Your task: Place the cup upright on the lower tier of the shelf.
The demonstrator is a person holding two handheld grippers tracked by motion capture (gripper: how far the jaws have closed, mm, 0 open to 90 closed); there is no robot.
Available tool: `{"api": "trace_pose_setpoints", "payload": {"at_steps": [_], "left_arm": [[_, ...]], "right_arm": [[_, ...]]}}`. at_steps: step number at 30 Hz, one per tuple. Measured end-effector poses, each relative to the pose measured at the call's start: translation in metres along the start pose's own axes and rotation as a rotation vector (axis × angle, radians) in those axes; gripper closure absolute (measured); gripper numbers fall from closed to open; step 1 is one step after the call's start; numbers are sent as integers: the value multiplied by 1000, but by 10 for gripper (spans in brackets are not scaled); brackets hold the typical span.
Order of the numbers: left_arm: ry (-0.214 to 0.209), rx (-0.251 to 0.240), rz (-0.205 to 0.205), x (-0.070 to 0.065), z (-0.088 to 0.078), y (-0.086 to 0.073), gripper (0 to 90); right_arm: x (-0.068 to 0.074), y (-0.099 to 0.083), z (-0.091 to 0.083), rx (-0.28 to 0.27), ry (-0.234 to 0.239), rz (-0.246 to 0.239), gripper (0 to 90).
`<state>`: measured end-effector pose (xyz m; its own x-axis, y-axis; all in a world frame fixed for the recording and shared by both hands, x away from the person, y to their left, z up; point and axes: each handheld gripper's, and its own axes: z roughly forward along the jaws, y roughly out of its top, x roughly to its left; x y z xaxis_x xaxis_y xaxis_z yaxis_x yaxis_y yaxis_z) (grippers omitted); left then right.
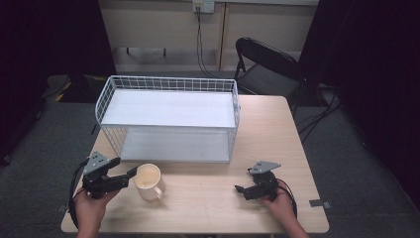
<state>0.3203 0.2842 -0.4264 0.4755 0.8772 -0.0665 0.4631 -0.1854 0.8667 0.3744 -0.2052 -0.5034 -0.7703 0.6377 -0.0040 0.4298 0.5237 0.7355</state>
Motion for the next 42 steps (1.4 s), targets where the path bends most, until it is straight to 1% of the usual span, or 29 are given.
{"api": "trace_pose_setpoints", "payload": {"at_steps": [1,4,5,7,9,10,14,15,17,19,21,24,25,27,30,36,42], "left_arm": [[-8,-3,-1,-1,2,-1,287],[-12,-1,-7,-2,4,-3,300],[-23,-2,-6,-3,5,-3,346],[-22,-5,-1,-4,6,-4,393],[-20,-8,5,-6,8,-5,403],[-24,-12,5,-6,9,-5,453],[-28,-12,10,-8,11,-7,504],[-27,-10,19,-9,12,-8,504],[-33,-9,29,-11,13,-8,547],[-36,-11,30,-12,14,-8,569],[-36,-4,35,-12,15,-9,583],[-37,-3,32,-13,16,-9,596],[-36,-5,29,-13,17,-10,613],[-26,-8,39,-13,17,-10,642],[-28,-13,27,-13,18,-11,659],[-24,-3,43,-15,21,-12,687],[-25,-1,33,-13,23,-13,738]], "right_arm": [[0,0,0,0,0,0,140],[0,0,0,0,0,0,140],[0,0,0,0,0,0,140],[0,0,0,0,1,0,140],[0,0,0,0,1,0,140],[0,0,0,0,0,0,140],[0,0,0,0,0,0,140],[0,0,0,0,0,0,140],[0,0,0,0,0,0,140],[0,0,0,0,0,0,140],[0,0,0,0,1,0,140],[0,0,0,0,0,0,140],[0,0,0,0,1,0,140],[0,0,0,0,1,-1,140],[0,0,0,0,0,0,140],[0,0,0,0,0,0,140],[0,0,0,0,0,-1,140]]}}
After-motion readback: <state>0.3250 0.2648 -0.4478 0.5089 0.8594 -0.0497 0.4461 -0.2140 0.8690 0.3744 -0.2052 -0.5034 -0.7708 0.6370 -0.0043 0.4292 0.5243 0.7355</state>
